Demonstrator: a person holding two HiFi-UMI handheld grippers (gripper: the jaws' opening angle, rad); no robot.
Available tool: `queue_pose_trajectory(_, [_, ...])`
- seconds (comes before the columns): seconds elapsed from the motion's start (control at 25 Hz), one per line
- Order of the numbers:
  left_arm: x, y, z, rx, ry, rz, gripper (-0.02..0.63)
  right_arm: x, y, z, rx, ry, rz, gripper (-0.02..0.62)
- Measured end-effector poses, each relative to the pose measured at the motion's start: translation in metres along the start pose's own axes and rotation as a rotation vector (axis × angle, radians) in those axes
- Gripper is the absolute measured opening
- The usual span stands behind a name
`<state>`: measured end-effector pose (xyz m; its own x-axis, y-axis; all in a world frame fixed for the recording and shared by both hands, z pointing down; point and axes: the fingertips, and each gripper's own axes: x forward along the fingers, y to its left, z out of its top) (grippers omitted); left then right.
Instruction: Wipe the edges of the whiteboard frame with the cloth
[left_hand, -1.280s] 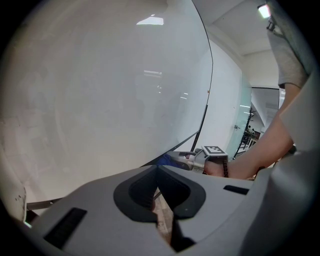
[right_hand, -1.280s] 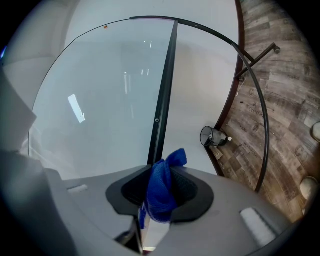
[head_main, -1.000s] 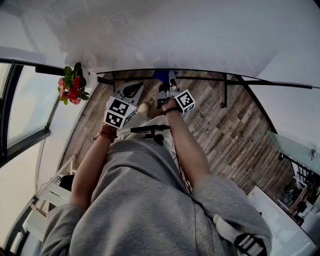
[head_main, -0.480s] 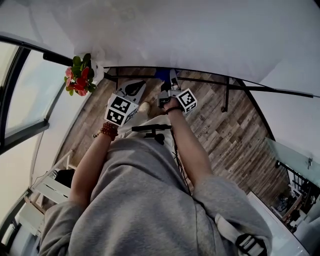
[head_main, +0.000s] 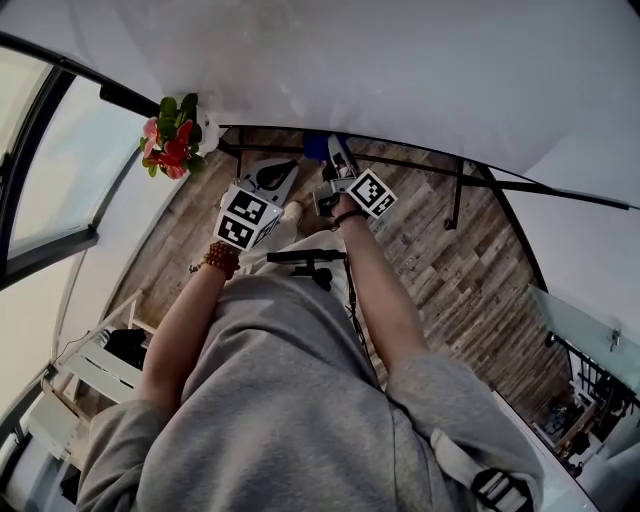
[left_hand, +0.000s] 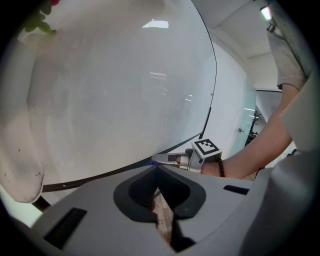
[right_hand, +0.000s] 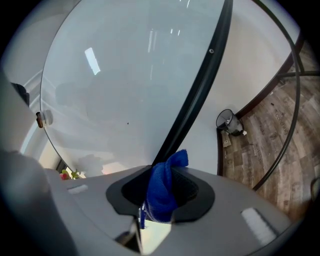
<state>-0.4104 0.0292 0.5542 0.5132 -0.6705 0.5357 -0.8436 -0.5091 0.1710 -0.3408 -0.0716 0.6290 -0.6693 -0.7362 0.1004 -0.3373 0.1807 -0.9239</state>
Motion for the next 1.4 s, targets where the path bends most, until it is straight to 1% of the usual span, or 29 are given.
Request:
queue_pose_trajectory(0.32, [-0.012,0.011,-0.008,-0.027,-0.007,0.04,0.009,0.013,0.008,-0.02,-0.046,0.078,0.009,0.109])
queue_pose_trajectory(0.76, [-0.033,0.027,-0.022,-0.072,-0.011,0.102,0.009,0.031,0.023,-0.049,-0.097,0.156,0.028,0.109])
queue_pose_trajectory(1.04, [-0.045,0.034,-0.031,-0.091,-0.01,0.134,0.009,0.042,0.031,-0.065,-0.096,0.18,0.053,0.109])
queue_pose_trajectory(1.24, [-0.055,0.041,-0.041,-0.116,0.0,0.167,0.009,0.051,0.037,-0.076,-0.056,0.177,0.071,0.109])
queue_pose_trajectory(1.4, [-0.062,0.047,-0.045,-0.123,-0.013,0.192,0.009,0.058,0.039,-0.084,-0.034,0.171,0.08,0.109])
